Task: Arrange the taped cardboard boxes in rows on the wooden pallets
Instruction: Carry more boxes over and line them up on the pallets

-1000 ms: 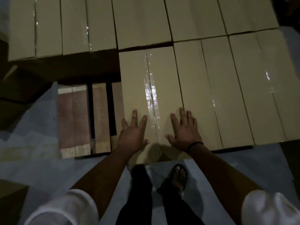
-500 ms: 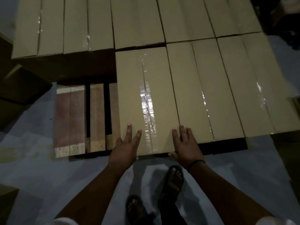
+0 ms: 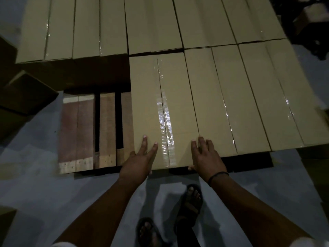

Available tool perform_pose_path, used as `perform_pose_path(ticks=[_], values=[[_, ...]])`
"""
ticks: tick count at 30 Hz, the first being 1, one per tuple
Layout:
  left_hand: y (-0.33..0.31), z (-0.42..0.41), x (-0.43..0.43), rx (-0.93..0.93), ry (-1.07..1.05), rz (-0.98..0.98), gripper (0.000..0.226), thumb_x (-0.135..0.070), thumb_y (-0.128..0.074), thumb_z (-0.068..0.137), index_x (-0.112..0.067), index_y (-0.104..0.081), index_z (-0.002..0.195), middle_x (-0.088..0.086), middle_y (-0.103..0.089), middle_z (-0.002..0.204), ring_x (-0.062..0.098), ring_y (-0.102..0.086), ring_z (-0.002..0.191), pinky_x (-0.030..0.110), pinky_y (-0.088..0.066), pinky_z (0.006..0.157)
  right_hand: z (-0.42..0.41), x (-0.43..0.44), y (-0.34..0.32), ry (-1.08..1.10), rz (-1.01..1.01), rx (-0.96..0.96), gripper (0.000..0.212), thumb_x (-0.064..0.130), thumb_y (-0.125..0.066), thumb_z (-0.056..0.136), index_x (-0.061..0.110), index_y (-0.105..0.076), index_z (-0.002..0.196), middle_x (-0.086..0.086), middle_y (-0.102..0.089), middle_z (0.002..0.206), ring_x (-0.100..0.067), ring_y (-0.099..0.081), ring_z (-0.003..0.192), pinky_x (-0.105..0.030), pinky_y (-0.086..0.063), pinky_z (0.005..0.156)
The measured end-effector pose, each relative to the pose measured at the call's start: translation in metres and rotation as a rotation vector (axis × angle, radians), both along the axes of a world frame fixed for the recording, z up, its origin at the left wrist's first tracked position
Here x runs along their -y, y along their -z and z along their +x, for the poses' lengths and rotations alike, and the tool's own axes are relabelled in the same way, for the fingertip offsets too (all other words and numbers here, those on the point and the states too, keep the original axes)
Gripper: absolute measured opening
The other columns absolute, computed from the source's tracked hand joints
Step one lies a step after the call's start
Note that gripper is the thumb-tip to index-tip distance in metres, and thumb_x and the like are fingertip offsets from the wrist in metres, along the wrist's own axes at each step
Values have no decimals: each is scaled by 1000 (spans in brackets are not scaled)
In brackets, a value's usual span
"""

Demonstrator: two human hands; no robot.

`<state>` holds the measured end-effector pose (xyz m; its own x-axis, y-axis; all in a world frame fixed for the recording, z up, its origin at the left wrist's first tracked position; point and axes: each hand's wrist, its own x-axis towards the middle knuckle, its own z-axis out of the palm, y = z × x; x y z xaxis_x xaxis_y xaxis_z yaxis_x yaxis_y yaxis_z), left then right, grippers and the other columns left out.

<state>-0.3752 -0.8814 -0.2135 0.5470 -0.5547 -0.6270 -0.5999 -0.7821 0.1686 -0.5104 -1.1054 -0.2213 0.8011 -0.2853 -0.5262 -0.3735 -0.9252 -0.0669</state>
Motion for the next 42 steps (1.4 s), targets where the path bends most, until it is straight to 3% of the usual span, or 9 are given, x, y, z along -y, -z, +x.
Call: perform_pose_path(ticks=[4,10,15,19,22,30,34,38,42], values=[[1,5,6,10,-10,0,112,-22,-75,92,-48,11,159,-3,36,164,46,-41,137,48,-48,103,4,5,4,16,-11,-16,113,51,-91,63,3,-39,151,-28,-40,149,-50,-43,129,-55,-56,89],[3,8,7,20,-5,10,113,-24,-76,90,-48,11,159,-4,33,165,46,-42,137,47,-49,101,6,8,8,14,-25,-26,116,51,-96,49,1,-50,143,-27,-50,135,-48,-52,111,-53,-59,75],[3,9,7,17,-3,-4,113,-28,-77,90,-48,11,159,-2,34,165,46,-43,136,48,-49,101,13,6,-6,-1,-20,-19,111,57,-80,76,9,-23,158,-23,-24,157,-44,-34,134,-50,-49,101],[1,15,7,-52,-93,-51,117,-44,-81,84,-50,8,159,12,42,160,47,-32,145,50,-41,113,17,9,-19,25,45,-23,112,69,-68,82,15,-10,161,-20,1,166,-42,-20,144,-47,-39,112],[-1,20,15,-84,-174,-68,119,-54,-81,80,-45,6,161,25,41,156,51,-29,146,51,-36,116,19,13,-23,43,69,-9,108,73,-64,81,17,-17,160,-16,-6,167,-40,-22,142,-45,-39,113],[-5,24,21,-102,-204,-74,115,-55,-82,79,-45,-2,161,24,37,159,48,-37,142,46,-39,114,36,17,-24,95,70,-4,90,67,-67,82,15,-35,148,-14,-29,150,-37,-33,130,-46,-45,105],[-9,27,26,-131,-179,6,120,-60,-80,78,-45,6,161,27,41,156,53,-31,144,50,-38,115,40,14,-23,93,71,-51,94,64,-68,84,13,-29,153,-15,-23,152,-39,-30,132,-47,-43,108],[-34,25,36,-115,-163,35,109,-58,-74,85,-36,-2,163,26,23,165,60,-8,148,56,-26,120,38,10,-30,91,129,-169,104,63,-67,85,16,-13,159,-18,1,165,-45,-17,145,-51,-35,116],[-63,13,39,-49,-136,-6,94,-53,-65,94,-29,-7,164,26,13,167,55,-5,151,53,-22,122,36,7,-39,140,195,-200,96,62,-64,88,18,-17,160,-17,4,168,-39,-15,151,-49,-33,118]])
